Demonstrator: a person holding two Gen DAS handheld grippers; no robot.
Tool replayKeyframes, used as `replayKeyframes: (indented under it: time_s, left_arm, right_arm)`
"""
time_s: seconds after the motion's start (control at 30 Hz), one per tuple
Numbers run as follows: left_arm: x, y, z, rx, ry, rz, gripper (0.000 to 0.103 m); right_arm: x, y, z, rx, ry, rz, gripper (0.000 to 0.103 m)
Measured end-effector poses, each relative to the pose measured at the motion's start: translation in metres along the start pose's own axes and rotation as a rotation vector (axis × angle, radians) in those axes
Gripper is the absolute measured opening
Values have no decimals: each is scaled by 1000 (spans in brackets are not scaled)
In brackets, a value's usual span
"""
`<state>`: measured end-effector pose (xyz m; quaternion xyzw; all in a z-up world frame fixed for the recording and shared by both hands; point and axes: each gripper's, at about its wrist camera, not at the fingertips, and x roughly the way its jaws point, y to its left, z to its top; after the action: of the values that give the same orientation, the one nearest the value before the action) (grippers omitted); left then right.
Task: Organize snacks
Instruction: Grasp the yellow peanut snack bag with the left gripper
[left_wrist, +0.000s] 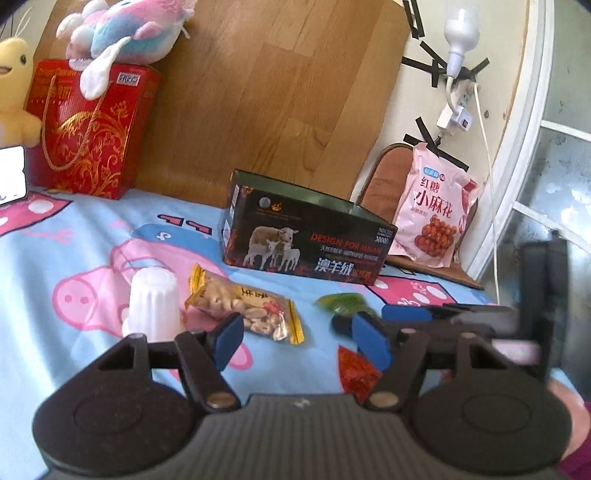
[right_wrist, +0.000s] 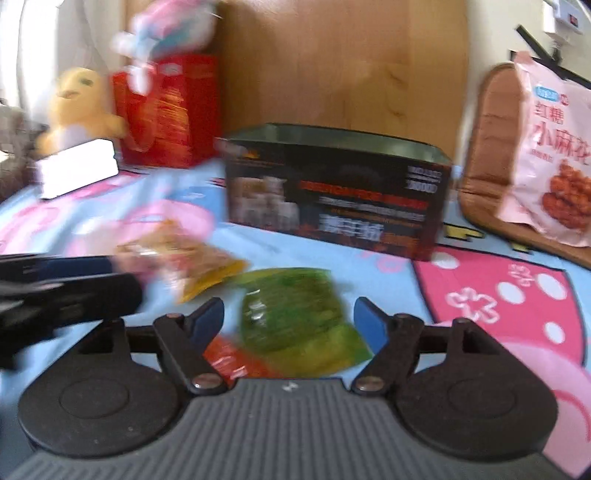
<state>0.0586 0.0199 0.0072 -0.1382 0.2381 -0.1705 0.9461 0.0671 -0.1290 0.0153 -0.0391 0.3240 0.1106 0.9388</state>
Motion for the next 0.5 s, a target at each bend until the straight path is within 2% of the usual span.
replayKeyframes:
  time_s: [0.03,0.07,0.13,0.2,0.3,0.43,0.5]
  left_arm:
    - [-1,2,0,-11,-6,-4,67]
    - [-2,3,0,-20,-14,-11,67]
    - [-6,6,0,-41,-34,-29,67]
    - [-9,10,1,-64,-51,-35,67]
    - [-21,22,6,-123,-78,-39,67]
    - [-46,46,22,-142,-146,76,70]
    - [-51,56,29,-177,-156,72,70]
  right_arm:
    - [4,-4,2,27,1,-49,68]
    - [6,-10,4,68,-6,-90,68]
    - [2,-21,4,138,-32,-87,69]
    - [-6,-25,1,171,-64,-35,69]
    - [-13,-21,2,180,-68,91,69]
    - [-18,7,8,74,-48,221,69]
    - [-14,25,12,1,-37,229,69]
